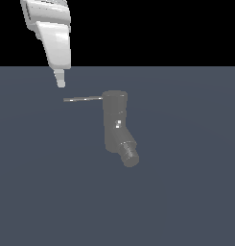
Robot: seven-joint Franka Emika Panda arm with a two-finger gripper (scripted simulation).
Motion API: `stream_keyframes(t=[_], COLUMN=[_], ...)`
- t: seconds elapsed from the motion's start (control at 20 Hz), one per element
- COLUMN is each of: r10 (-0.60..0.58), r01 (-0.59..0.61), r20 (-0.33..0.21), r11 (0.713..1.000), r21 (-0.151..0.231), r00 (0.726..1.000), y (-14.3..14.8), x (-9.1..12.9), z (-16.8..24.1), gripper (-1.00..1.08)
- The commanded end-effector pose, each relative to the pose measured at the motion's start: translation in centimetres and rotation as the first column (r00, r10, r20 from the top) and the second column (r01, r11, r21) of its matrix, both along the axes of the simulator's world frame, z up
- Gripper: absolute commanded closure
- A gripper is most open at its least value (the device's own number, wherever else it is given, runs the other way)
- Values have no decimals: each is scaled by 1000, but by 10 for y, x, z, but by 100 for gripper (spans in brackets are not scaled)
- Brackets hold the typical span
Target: Turn on the faucet by rotating a designated handle.
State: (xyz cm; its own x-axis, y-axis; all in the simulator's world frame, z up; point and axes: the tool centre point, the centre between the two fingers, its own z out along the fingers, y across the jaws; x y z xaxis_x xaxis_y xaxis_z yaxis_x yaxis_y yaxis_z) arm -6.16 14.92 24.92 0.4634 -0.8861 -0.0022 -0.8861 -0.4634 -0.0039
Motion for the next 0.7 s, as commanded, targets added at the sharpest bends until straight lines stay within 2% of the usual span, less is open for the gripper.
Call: stream_keyframes(t=[0.0,0.65], r10=[-47,-209], r01=[47,209], r20=[0,-2], r11=[999,978], r21=[0,-4], r00=[999,978], y=[0,-4], x=[12,52], z=[-10,-44], gripper=[108,108])
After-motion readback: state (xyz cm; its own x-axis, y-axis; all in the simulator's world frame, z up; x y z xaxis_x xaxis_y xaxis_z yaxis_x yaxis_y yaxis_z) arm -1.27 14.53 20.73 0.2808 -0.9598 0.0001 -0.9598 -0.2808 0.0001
